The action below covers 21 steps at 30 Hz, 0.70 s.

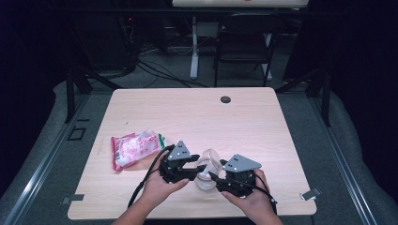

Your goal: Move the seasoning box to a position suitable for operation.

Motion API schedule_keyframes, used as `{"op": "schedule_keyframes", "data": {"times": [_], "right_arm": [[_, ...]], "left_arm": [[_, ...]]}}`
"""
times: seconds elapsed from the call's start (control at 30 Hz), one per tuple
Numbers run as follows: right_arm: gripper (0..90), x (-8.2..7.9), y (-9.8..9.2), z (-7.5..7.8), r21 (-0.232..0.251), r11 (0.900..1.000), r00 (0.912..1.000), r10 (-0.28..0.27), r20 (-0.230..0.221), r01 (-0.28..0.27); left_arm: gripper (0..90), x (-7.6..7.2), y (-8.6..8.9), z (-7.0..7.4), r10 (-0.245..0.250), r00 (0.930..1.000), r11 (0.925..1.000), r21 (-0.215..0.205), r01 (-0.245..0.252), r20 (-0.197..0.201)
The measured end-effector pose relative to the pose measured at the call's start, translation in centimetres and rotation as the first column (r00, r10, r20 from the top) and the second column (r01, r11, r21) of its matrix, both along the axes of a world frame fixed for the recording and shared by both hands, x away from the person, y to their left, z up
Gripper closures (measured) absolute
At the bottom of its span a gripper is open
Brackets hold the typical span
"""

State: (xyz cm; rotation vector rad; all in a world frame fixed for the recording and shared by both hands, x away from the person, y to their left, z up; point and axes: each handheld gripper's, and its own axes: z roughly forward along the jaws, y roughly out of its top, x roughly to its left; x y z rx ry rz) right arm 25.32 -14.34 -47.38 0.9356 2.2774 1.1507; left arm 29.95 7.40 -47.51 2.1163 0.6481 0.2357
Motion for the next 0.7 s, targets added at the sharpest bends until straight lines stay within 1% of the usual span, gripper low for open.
{"op": "schedule_keyframes", "data": {"times": [0.07, 0.1, 0.13, 0.17, 0.2, 0.27, 0.3, 0.37, 0.4, 0.43, 0.47, 0.53, 0.63, 0.67, 0.7], "right_arm": [[46.5, 0.0, -0.1, 0.1, 0.0, 1.0, 1.0, 0.001, -0.002, -0.001], [46.7, 0.0, -0.1, 0.1, 0.002, 1.0, 1.0, 0.0, -0.002, 0.0], [46.7, 0.0, -0.2, 0.1, 0.004, 1.0, 1.0, -0.001, -0.002, 0.001], [46.7, 0.0, -0.3, 0.2, 0.009, 1.0, 1.0, -0.002, -0.003, 0.002], [46.7, 0.0, -0.3, 0.2, 0.009, 1.0, 1.0, -0.002, -0.003, 0.002], [46.7, 0.1, -0.4, 0.2, 0.015, 1.0, 1.0, -0.002, -0.004, 0.002], [46.7, 0.1, -0.4, 0.2, 0.016, 1.0, 1.0, 0.0, -0.006, 0.0], [46.7, 0.1, -0.5, 0.2, 0.018, 1.0, 1.0, 0.002, -0.008, -0.002], [46.7, 0.1, -0.5, 0.2, 0.021, 1.0, 1.0, -0.001, -0.006, 0.001], [46.7, 0.1, -0.5, 0.2, 0.022, 1.0, 1.0, 0.0, -0.008, 0.0], [46.7, 0.1, -0.6, 0.3, 0.022, 1.0, 1.0, 0.0, -0.009, 0.0], [47.1, 0.1, -0.7, 0.3, 0.025, 1.0, 0.9999, -0.003, -0.011, 0.003], [50.0, 0.1, -0.9, 0.4, 0.037, 0.999, 0.9998, -0.003, -0.022, 0.003], [50.0, 0.1, -0.9, 0.5, 0.036, 0.999, 0.9997, -0.003, -0.023, 0.004], [50.4, 0.1, -1.1, 0.5, 0.042, 0.999, 0.9997, -0.002, -0.026, 0.003]], "left_arm": [[54.7, 0.2, 0.1, -0.2, 0.007, 0.9999, 0.9999, 0.009, -0.007, -0.008], [54.0, 0.3, 0.2, -0.5, 0.023, 0.9997, 0.9997, 0.013, -0.023, -0.009], [52.7, 0.5, 0.2, -0.6, 0.02, 0.9997, 0.9997, 0.014, -0.02, -0.014], [51.7, 0.6, 0.3, -0.8, 0.028, 0.9995, 0.9994, 0.021, -0.028, -0.016], [51.7, 0.6, 0.3, -1.0, 0.039, 0.9991, 0.9991, 0.02, -0.038, -0.018], [51.1, 0.9, 0.5, -1.3, 0.044, 0.9988, 0.9989, 0.02, -0.044, -0.023], [50.8, 0.9, 0.4, -1.6, 0.056, 0.9981, 0.9984, 0.011, -0.056, -0.025], [50.5, 1.1, 0.4, -1.8, 0.057, 0.9978, 0.9981, 0.025, -0.056, -0.034], [50.4, 1.1, 0.5, -1.9, 0.058, 0.9979, 0.998, 0.027, -0.057, -0.03], [50.4, 1.2, 0.5, -2.0, 0.056, 0.9978, 0.9981, 0.026, -0.055, -0.036], [50.4, 1.2, 0.4, -2.2, 0.065, 0.9974, 0.9977, 0.024, -0.064, -0.032], [50.6, 1.3, 0.4, -2.4, 0.06, 0.9973, 0.9973, 0.043, -0.059, -0.041], [51.3, 1.3, 0.2, -2.7, 0.064, 0.9974, 0.9965, 0.056, -0.062, -0.034], [51.6, 1.4, 0.3, -2.8, 0.057, 0.9975, 0.9965, 0.064, -0.054, -0.043], [52.7, 1.4, 0.2, -3.0, 0.067, 0.9964, 0.9962, 0.058, -0.064, -0.052]]}}
